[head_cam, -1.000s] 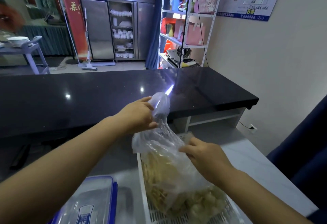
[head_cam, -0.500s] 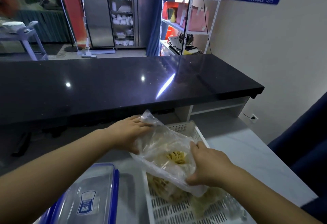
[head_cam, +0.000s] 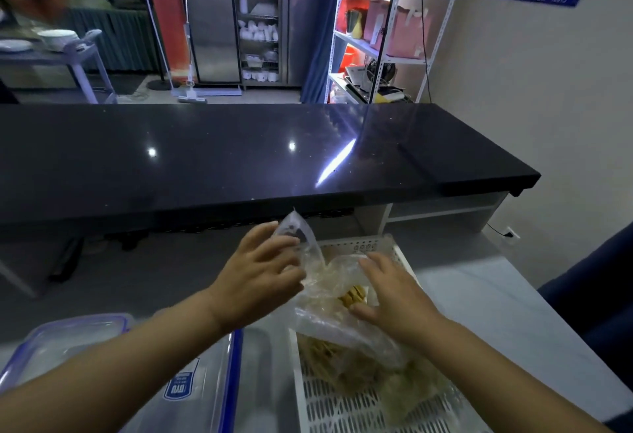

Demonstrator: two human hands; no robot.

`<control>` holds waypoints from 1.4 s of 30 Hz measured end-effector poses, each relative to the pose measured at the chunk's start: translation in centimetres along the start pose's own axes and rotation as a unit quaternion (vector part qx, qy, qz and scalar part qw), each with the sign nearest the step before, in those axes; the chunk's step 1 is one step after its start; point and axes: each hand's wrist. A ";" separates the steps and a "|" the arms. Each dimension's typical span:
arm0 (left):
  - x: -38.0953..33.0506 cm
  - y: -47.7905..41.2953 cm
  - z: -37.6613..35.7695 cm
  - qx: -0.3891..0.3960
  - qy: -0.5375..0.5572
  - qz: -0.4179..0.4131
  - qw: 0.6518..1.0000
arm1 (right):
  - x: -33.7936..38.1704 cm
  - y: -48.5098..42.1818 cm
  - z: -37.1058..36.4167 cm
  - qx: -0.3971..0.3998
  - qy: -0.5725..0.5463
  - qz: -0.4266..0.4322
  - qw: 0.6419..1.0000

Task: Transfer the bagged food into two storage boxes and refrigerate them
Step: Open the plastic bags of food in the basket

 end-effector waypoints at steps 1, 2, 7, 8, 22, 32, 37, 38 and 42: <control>-0.1 -0.1 -0.3 0.045 -0.014 0.002 0.999 | 0.3 0.0 -0.2 0.005 -0.008 0.005 1.000; -0.2 -0.3 -0.7 0.122 -0.018 0.025 0.992 | 0.7 -0.1 -0.4 0.010 -0.012 0.009 1.000; 0.1 -0.9 -3.8 0.339 0.032 0.113 0.933 | 1.9 -0.2 -1.0 0.008 -0.016 -0.001 1.000; 0.3 -1.1 -4.3 0.334 0.044 0.122 0.934 | 2.0 -0.1 -1.1 -0.002 -0.006 0.002 1.000; 1.0 -3.6 -4.6 0.240 0.231 0.401 0.853 | 3.4 1.9 -4.3 0.011 0.049 -0.049 0.998; -3.8 1.5 -0.9 0.272 0.101 0.106 0.951 | 4.8 3.1 -6.3 -0.017 -0.026 -0.056 0.998; -4.5 1.5 -0.1 0.262 0.093 0.103 0.955 | 3.6 6.3 -4.2 -0.106 -0.054 -0.001 0.993; -4.8 1.1 0.3 0.245 0.107 0.110 0.957 | 3.1 6.9 -3.6 -0.126 -0.057 0.002 0.990; -7.0 -1.7 1.7 0.158 0.148 0.122 0.968 | 0.1 9.0 -1.8 -0.159 -0.103 -0.039 0.981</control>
Point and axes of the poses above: each hand's wrist, its own y-axis away from the middle knuckle, its own z-axis out of the back of the hand, x = y × z, and after that the axes turned 5 degrees about x, right-handed
